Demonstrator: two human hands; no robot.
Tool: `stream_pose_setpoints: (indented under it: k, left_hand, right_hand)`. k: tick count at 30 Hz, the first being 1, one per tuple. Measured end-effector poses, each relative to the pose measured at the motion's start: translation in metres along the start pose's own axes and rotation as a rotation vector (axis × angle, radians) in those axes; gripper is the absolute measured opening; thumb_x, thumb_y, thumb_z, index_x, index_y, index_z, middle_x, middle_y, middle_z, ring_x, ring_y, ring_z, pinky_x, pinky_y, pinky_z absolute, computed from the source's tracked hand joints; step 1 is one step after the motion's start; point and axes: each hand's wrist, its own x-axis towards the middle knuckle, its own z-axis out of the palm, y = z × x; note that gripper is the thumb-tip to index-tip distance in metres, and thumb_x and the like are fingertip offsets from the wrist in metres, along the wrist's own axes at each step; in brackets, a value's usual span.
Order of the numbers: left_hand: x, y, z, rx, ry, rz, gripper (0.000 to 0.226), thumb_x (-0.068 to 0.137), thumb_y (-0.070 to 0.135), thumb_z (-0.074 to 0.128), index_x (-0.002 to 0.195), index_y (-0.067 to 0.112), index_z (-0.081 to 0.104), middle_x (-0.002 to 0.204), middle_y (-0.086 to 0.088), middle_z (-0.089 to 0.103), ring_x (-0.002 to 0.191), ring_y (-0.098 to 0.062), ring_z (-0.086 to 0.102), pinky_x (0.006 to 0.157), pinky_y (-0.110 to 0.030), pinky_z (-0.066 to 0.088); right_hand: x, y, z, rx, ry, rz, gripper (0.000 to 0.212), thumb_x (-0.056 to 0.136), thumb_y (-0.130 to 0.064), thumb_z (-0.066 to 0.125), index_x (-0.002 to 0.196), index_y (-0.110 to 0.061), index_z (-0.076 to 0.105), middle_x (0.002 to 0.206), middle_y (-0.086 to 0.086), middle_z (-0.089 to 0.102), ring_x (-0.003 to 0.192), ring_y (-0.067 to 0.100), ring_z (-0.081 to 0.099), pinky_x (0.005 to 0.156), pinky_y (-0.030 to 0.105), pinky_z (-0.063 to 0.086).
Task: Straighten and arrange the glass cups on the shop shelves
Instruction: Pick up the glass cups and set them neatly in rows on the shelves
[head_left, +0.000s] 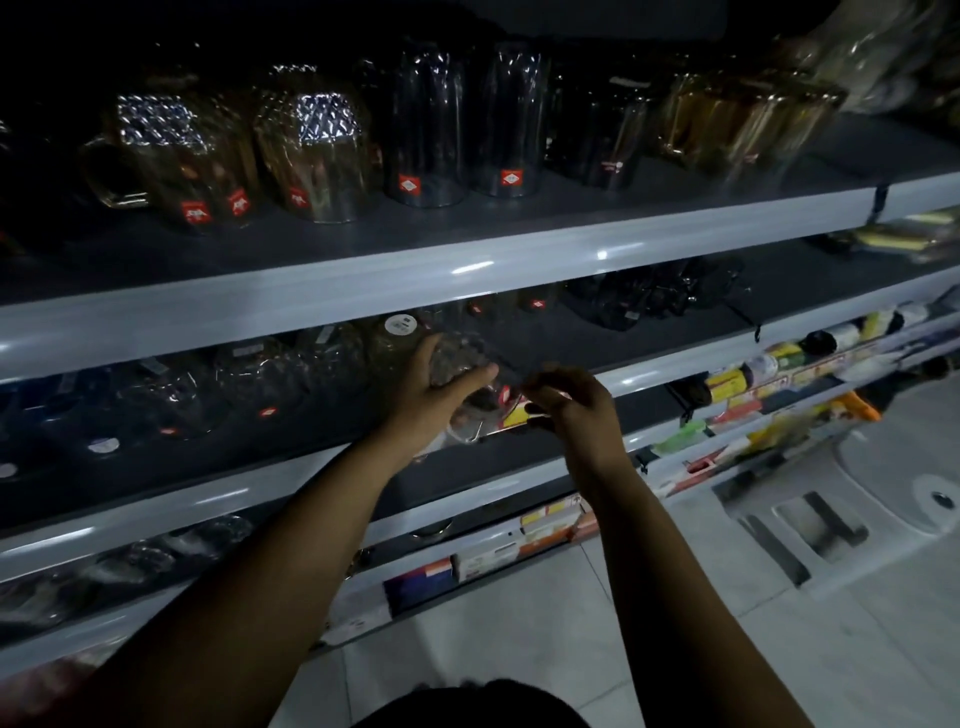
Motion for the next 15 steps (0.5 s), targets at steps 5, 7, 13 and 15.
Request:
stream_pose_setpoints:
  k: [5, 7, 13, 15]
  left_hand:
    - [-0.002, -0.001, 0.010, 0.178, -0.055, -0.007, 0.082, 0.076, 0.016, 0.087, 0.146, 0.018, 0.045, 0.121, 0.006, 0.060, 0.104, -0.002, 0.061, 0.087, -0.007, 0.048]
    - [-0.002, -0.002, 0.011, 0.226, -0.025, -0.008, 0.089, 0.071, 0.016, 0.090, 0.147, 0.014, 0.043, 0.121, 0.005, 0.061, 0.109, -0.010, 0.062, 0.093, -0.015, 0.048]
    - [0.000, -0.001, 0.009, 0.284, -0.014, 0.016, 0.099, 0.057, 0.020, 0.098, 0.141, 0.022, 0.046, 0.119, 0.009, 0.064, 0.108, -0.005, 0.063, 0.096, -0.021, 0.050]
    - [0.002, 0.000, 0.010, 0.279, -0.020, 0.028, 0.095, 0.058, 0.019, 0.098, 0.139, 0.022, 0.048, 0.115, 0.011, 0.064, 0.105, -0.002, 0.063, 0.093, -0.017, 0.050]
  right_hand:
    - [0.021, -0.004, -0.005, -0.411, -0.237, -0.182, 0.043, 0.078, 0.007, 0.074, 0.110, -0.022, 0.072, 0.104, -0.002, 0.074, 0.094, 0.012, 0.071, 0.073, 0.037, 0.062]
    - [0.030, -0.005, -0.010, -0.548, -0.331, -0.217, 0.051, 0.073, 0.002, 0.080, 0.115, -0.025, 0.069, 0.108, -0.013, 0.073, 0.099, 0.006, 0.069, 0.085, 0.038, 0.061]
    - [0.044, 0.000, -0.012, -0.718, -0.506, -0.188, 0.088, 0.060, -0.037, 0.093, 0.138, -0.034, 0.050, 0.123, -0.015, 0.067, 0.110, 0.006, 0.065, 0.095, 0.032, 0.055]
    - [0.045, 0.003, -0.011, -0.699, -0.499, -0.192, 0.087, 0.060, -0.042, 0.093, 0.135, -0.036, 0.048, 0.124, -0.014, 0.067, 0.111, 0.008, 0.065, 0.094, 0.032, 0.056]
